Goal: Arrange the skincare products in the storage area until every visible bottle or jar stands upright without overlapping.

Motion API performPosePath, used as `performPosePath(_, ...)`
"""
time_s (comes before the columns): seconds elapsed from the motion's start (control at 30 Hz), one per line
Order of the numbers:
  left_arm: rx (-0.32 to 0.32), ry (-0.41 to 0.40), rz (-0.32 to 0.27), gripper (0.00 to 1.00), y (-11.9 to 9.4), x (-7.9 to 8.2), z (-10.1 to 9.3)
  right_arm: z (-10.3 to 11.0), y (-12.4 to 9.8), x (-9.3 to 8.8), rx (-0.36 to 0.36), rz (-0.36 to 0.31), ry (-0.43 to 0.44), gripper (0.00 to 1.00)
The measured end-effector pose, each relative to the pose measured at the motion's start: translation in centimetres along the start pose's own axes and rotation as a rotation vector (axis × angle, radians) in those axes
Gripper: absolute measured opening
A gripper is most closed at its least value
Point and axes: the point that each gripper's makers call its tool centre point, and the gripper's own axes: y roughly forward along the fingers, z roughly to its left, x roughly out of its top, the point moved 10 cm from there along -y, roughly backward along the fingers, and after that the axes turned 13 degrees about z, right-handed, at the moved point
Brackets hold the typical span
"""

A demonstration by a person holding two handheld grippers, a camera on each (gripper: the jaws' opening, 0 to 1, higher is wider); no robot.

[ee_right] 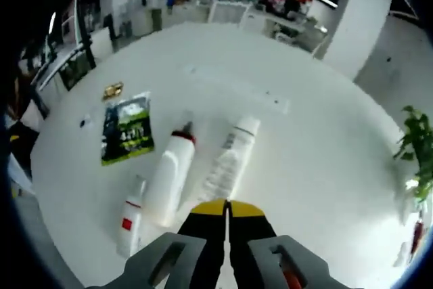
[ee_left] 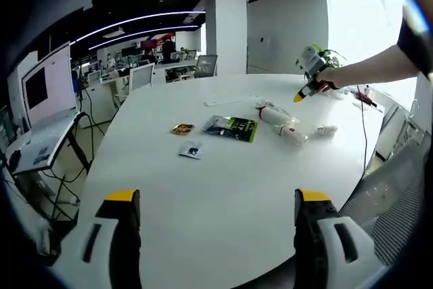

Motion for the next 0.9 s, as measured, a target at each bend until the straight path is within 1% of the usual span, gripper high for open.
performPosePath(0.1,-0.002,0.002,0.005,0.89,0.0,-0.1,0.0,0.1,0.8,-0.3,-0.026,0.012,-0.021,0.0)
performPosePath(0.23,-0.003,0.005,0.008,0.89,0.1,-0.1,0.0,0.0,0.8,-0.3,-0.018,-0.032,0.027,0.01)
performPosePath(0.3,-0.004,0.0,0.01,0.89,0.1,-0.1,0.1,0.1,0.8,-0.2,-0.012,-0.045,0.064,0.17)
performPosePath(0.33,-0.004,-0.002,0.011,0.89,0.1,-0.1,0.1,0.2,0.8,-0.1,-0.013,-0.045,0.068,0.24)
performPosePath(0.4,-0.005,-0.004,0.011,0.89,0.1,-0.1,0.1,0.0,1.0,0.1,-0.008,-0.041,0.074,0.28)
performPosePath(0.43,-0.005,-0.005,0.014,0.89,0.2,-0.1,0.1,0.0,1.0,0.2,-0.007,-0.042,0.079,0.31)
performPosePath(0.47,-0.005,-0.006,0.014,0.89,0.2,-0.1,0.1,0.2,1.2,0.4,0.016,-0.043,0.093,0.38)
performPosePath(0.53,-0.004,-0.008,0.015,0.89,0.2,-0.1,0.1,0.3,1.6,0.6,0.021,-0.027,0.119,0.5)
performPosePath(0.6,-0.004,-0.012,0.017,0.89,0.2,-0.2,0.2,0.5,1.8,0.7,0.015,-0.032,0.117,0.53)
performPosePath(0.63,-0.003,-0.014,0.019,0.89,0.2,-0.2,0.2,0.5,2.0,0.7,0.005,-0.024,0.119,0.54)
performPosePath(0.7,-0.003,-0.015,0.02,0.89,0.2,-0.2,0.2,0.5,2.5,0.8,0.008,-0.013,0.125,0.59)
performPosePath(0.77,-0.004,-0.016,0.023,0.89,0.3,-0.2,0.2,0.6,2.8,0.7,0.008,-0.002,0.126,0.59)
performPosePath(0.9,0.001,-0.014,0.028,0.89,0.4,-0.2,0.2,0.3,3.6,0.9,-0.003,0.01,0.132,0.64)
